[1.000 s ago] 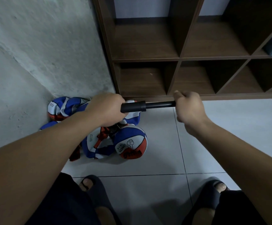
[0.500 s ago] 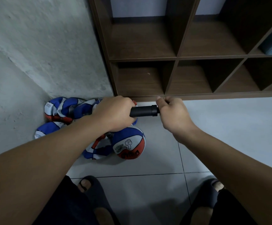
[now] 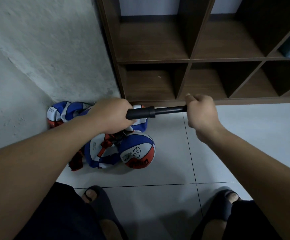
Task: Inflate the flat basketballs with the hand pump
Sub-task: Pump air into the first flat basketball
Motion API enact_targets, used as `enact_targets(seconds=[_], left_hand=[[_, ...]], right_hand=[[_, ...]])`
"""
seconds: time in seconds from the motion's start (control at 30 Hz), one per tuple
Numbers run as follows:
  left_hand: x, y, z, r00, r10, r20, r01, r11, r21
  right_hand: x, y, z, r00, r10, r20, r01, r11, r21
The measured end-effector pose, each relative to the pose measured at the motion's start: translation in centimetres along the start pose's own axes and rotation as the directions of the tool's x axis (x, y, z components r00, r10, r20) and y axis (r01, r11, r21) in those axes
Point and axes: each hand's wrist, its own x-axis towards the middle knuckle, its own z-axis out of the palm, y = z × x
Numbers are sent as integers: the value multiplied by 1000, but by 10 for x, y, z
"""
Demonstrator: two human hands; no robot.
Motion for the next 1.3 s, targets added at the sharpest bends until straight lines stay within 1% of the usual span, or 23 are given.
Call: enact_targets(seconds=[0.1, 0.17, 0.27, 0.43, 0.6, 0.67, 0.77, 0.87, 0.93, 1.0, 1.1, 1.23, 1.3], left_hand=[[0, 12, 2, 999, 21, -48, -20, 1000, 24], [-2, 19, 2, 997, 36, -69, -32, 998, 61], [-4, 28, 5, 996, 43, -76, -39, 998, 53], [-4, 31, 4, 996, 53, -78, -49, 997, 51], [-2, 25, 3, 997, 55, -48, -53, 997, 51], [0, 15, 1, 999, 26, -33, -25, 999, 27], [2, -4, -7, 1000, -23, -15, 23, 999, 27], [1, -11, -7, 999, -41, -16, 41, 998, 44], [1, -6, -2, 998, -44, -33, 46, 997, 55], [1, 3, 4, 997, -34, -69, 39, 997, 61], [0, 15, 7, 993, -7, -122, 17, 997, 81], [-5, 30, 10, 992, -14, -126, 21, 998, 51], [-6, 35, 11, 992, -17, -123, 21, 999, 29]], right_hand=[[-16, -1, 12, 996, -87, 32, 89, 994, -62], [-24, -2, 18, 993, -107, 57, 112, 990, -85], [-26, -3, 24, 987, -125, 102, 136, 984, -112], [-23, 0, 29, 983, -107, 147, 121, 989, -88], [-12, 2, 26, 979, -36, 201, 50, 997, -65], [-1, 0, 16, 986, -12, 167, 20, 999, -49], [16, -5, -7, 997, 43, 61, -43, 999, -8], [22, -4, -18, 997, 71, 20, -71, 997, 29], [16, 0, -11, 999, 51, -7, -51, 999, 17], [6, 3, 0, 1000, 0, -21, -1, 999, -39], [-10, 4, 14, 998, -58, 34, 59, 998, -35], [-24, -2, 19, 988, -129, 86, 136, 987, -88], [-25, -3, 20, 983, -125, 137, 137, 987, -82]])
